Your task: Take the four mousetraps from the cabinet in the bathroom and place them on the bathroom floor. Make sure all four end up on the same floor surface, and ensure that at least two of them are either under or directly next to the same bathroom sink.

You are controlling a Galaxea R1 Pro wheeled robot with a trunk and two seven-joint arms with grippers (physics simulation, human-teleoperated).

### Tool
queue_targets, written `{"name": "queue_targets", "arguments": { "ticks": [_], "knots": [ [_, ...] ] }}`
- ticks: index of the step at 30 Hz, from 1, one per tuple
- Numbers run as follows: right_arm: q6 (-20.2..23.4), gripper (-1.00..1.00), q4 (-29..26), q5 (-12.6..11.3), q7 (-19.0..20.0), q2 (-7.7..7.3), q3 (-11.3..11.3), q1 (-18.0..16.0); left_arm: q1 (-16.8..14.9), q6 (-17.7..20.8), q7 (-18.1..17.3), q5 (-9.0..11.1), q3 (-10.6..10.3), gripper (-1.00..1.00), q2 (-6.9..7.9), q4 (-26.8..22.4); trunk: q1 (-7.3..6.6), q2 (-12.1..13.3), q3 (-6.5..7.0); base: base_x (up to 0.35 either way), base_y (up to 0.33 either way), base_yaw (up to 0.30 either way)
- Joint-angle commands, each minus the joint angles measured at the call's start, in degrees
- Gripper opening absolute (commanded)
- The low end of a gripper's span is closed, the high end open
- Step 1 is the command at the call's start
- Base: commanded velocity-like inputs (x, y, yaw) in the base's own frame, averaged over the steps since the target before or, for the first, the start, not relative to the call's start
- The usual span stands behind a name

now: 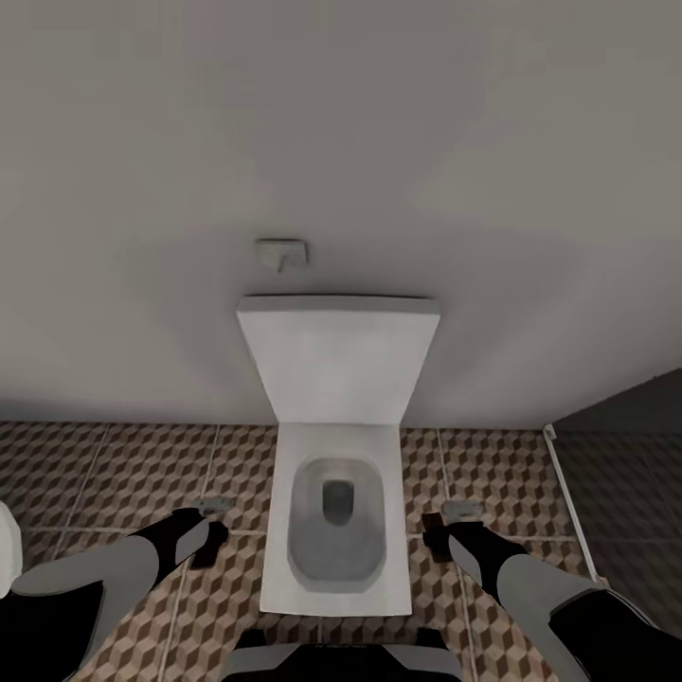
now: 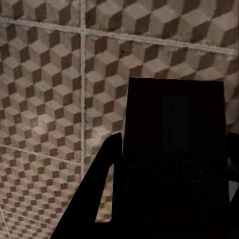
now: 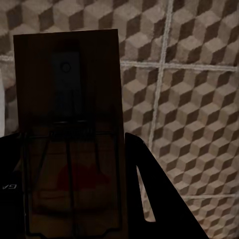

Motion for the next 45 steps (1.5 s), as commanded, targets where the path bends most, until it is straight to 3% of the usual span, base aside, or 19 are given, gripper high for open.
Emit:
{"name": "queue_targets", "arguments": {
  "ticks": [1,10,17,23,29,45],
  "knots": [
    [-0.1,-1.0,0.0,-0.2,0.0,0.0,0.0,0.0,0.0,-0.2,0.1,-0.1,0.0,-1.0,0.01,0.0,0.0,0.0,-0.09,0.165,0.0,0.0],
    [-3.0,-1.0,0.1,-0.3,-0.2,-0.07,-0.1,0.0,0.4,-2.6,0.0,-0.2,0.0,-1.0,0.04,-0.6,0.0,0.0,-0.91,0.032,0.0,0.0],
    [-4.4,-1.0,0.2,-0.4,-0.4,-0.07,-0.1,0.0,1.0,-6.7,0.0,-0.3,0.0,-1.0,0.09,-0.8,0.0,0.0,-1.54,0.001,0.0,0.0],
    [-5.4,-1.0,0.2,-0.5,-0.8,-0.03,-0.1,0.0,1.1,-7.2,0.0,-0.3,-0.1,-1.0,0.1,-1.8,0.0,0.0,-2.08,0.0,0.0,0.001],
    [-5.6,-1.0,0.2,-0.4,-4.1,0.23,-0.1,0.0,1.6,-8.4,-0.1,-0.3,-0.1,-1.0,0.12,-3.3,0.0,0.0,-2.62,0.0,0.0,0.044],
    [-6.8,-1.0,0.3,-0.5,-4.6,0.35,-0.1,0.0,1.7,-8.7,-0.1,-1.1,-0.1,-1.0,0.11,-3.8,0.0,0.0,-4.06,0.0,0.0,0.063]
  ]
}}
